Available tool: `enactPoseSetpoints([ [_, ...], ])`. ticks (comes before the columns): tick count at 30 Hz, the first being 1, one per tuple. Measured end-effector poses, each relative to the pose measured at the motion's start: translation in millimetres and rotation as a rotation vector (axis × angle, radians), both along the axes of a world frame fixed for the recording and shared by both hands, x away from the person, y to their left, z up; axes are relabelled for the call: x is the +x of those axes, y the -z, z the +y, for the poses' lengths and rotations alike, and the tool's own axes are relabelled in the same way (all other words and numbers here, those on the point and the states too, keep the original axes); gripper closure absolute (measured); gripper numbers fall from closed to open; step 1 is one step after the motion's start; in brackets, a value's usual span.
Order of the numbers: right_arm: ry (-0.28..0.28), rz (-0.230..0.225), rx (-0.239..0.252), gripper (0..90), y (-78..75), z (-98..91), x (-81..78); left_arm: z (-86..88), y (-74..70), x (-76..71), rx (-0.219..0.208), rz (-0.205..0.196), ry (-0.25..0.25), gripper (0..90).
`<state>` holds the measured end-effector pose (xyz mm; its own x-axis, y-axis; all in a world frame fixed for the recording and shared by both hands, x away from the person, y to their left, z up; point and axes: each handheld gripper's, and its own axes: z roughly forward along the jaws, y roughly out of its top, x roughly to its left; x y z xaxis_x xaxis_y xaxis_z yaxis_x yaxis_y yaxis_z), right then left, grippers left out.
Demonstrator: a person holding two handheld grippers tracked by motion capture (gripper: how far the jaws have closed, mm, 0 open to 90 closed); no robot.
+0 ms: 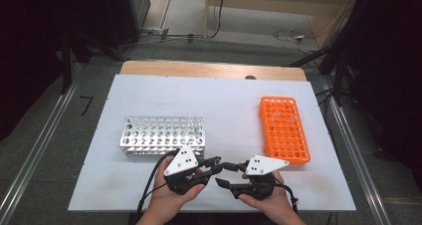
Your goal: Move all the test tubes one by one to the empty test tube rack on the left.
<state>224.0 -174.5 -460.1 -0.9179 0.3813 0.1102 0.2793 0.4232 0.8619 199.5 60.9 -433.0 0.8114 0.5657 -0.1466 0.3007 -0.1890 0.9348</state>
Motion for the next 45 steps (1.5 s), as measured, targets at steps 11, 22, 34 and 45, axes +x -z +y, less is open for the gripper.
enactPoseSetpoints([
  [11,0.02,-0.001,0.0,39.9,-0.5,-4.3,2.8,7.1,-2.2,1.4,-0.007,-0.003,-0.02,75.9],
  [22,0.048,0.008,0.005,31.9,-1.2,-11.3,7.3,15.0,-4.0,3.2,-0.01,-0.009,-0.041,75.9],
  [34,0.089,0.02,0.004,23.0,-2.1,-23.1,13.8,26.7,-7.7,5.9,-0.017,-0.017,-0.075,75.9],
  [45,0.128,0.017,0.011,17.3,-2.3,-36.7,19.5,40.1,-12.7,9.2,-0.019,-0.026,-0.112,75.9],
])
